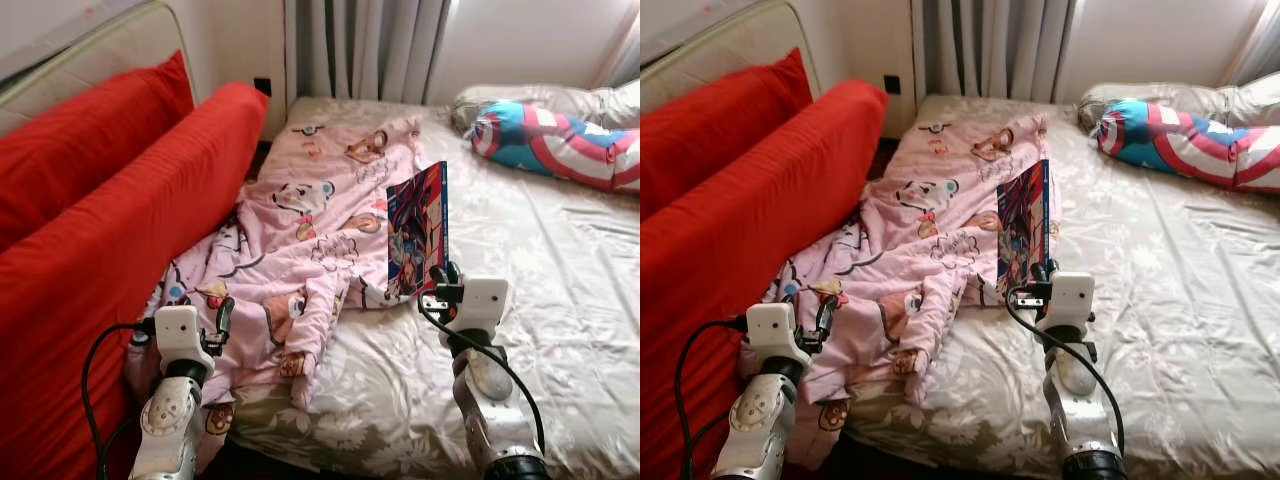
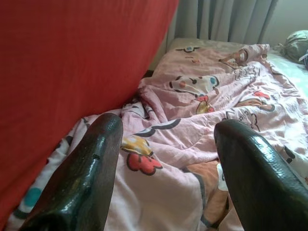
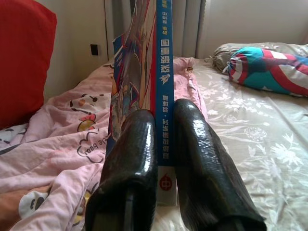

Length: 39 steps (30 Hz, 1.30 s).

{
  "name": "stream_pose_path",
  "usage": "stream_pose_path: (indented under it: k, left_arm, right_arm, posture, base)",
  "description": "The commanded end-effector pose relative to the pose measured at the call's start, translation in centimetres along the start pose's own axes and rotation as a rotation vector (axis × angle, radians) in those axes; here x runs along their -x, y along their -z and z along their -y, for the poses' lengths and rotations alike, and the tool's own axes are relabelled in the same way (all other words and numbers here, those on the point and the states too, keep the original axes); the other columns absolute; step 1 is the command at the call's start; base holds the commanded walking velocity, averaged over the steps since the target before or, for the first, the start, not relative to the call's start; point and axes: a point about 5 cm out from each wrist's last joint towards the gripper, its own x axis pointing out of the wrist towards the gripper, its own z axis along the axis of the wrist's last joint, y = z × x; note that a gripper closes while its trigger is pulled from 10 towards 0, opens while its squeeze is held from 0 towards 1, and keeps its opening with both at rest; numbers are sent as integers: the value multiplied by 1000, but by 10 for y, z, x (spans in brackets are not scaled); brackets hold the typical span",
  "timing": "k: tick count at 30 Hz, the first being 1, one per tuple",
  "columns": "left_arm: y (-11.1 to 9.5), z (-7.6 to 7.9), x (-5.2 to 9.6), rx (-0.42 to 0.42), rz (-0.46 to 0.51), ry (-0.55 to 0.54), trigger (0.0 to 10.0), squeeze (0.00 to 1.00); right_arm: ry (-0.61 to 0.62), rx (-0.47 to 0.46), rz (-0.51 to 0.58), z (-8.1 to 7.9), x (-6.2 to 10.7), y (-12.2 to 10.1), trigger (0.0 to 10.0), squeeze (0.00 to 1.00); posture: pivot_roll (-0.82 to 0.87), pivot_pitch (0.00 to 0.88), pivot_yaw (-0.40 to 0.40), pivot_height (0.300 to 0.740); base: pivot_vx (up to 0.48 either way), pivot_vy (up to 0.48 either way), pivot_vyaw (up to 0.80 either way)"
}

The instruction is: Clean up the room

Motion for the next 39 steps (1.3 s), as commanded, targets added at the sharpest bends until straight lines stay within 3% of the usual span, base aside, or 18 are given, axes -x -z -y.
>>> stream_pose_path:
  k: [1,6,15,21,29,39]
  left_arm:
    - [5,-7,8,-23,-16,-5,10000,0]
    - [14,-22,23,-41,-54,-34,10000,0]
    - [11,-13,27,-42,-54,60,10000,0]
    - [9,-19,37,-35,-53,26,10000,0]
    - [5,-21,39,-40,-61,22,10000,0]
    - [5,-18,42,-39,-67,15,10000,0]
  right_arm:
    - [30,8,66,5,3,-10,10000,0]
    - [50,51,49,23,26,-1,10000,0]
    - [58,40,51,24,34,-2,10000,0]
    - [127,18,26,32,49,3,10000,0]
    - [140,4,10,29,50,0,10000,0]
    - [126,6,-1,27,53,-2,10000,0]
  posture:
    - [45,0,-40,740]
    - [36,0,-50,740]
    - [10,0,-42,740]
    - [14,67,-31,740]
    - [2,144,-20,740]
    - [-3,176,-28,740]
  base:
    - [0,0,0]
    - [0,0,0]
    - [0,0,0]
    - [0,0,0]
    - [0,0,0]
    - [0,-193,-336]
